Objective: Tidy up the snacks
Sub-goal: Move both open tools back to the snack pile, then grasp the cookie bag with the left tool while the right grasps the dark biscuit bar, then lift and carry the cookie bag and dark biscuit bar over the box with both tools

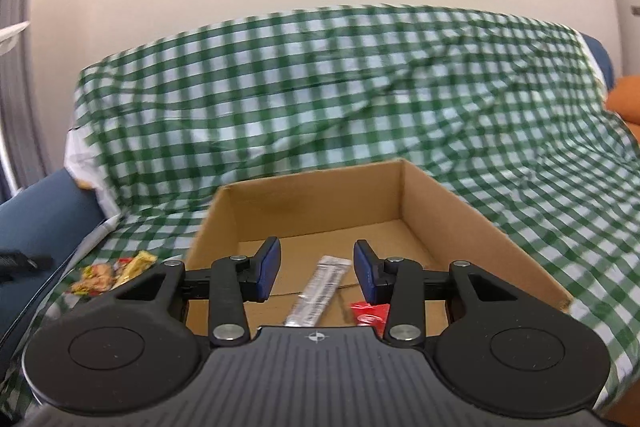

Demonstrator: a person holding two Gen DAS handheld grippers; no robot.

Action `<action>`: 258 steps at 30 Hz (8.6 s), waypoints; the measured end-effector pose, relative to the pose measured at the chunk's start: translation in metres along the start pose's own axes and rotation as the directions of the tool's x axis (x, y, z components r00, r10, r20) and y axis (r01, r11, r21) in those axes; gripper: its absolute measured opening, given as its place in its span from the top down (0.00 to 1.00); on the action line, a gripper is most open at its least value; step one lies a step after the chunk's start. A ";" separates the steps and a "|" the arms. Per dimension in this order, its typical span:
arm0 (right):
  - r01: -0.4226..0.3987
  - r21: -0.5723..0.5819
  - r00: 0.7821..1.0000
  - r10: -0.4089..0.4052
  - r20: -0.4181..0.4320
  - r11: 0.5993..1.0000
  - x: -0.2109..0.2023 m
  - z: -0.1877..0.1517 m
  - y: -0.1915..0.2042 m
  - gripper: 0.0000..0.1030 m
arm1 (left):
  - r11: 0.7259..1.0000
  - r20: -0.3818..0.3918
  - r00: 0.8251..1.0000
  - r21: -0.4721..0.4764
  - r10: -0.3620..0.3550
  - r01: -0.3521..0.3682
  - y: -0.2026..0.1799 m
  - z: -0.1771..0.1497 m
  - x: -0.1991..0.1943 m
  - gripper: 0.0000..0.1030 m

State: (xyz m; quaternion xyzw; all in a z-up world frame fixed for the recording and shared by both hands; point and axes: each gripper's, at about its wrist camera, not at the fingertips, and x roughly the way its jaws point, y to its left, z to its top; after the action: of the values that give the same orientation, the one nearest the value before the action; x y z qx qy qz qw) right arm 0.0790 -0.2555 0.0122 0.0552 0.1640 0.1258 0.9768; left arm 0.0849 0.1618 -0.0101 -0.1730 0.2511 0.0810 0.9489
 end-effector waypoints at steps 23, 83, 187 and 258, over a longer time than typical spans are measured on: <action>-0.125 0.071 0.949 0.140 -0.281 0.990 0.132 0.026 0.202 0.51 | 0.980 0.040 0.996 -0.186 0.080 -0.071 0.048 0.014 0.024 0.76; -0.365 -0.133 0.838 0.263 -0.478 0.921 0.052 -0.033 0.178 0.60 | 0.986 0.020 0.997 -0.148 -0.073 0.075 0.028 0.006 -0.025 0.62; 0.158 0.193 0.985 -0.168 0.035 0.968 -0.006 0.003 -0.058 0.60 | 0.977 -0.016 0.987 0.142 -0.158 0.159 -0.150 0.026 -0.045 0.81; 0.146 0.175 0.988 -0.152 0.022 0.974 -0.005 -0.003 -0.053 0.60 | 0.907 -0.045 0.958 0.311 -0.283 0.283 -0.311 0.045 -0.036 0.56</action>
State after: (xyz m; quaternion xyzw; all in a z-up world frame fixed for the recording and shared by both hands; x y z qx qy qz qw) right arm 0.0857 -0.3072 0.0035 0.1296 0.1605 0.0364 0.9778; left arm 0.1493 -0.1122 0.1344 -0.0540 0.2326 -0.0983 0.9661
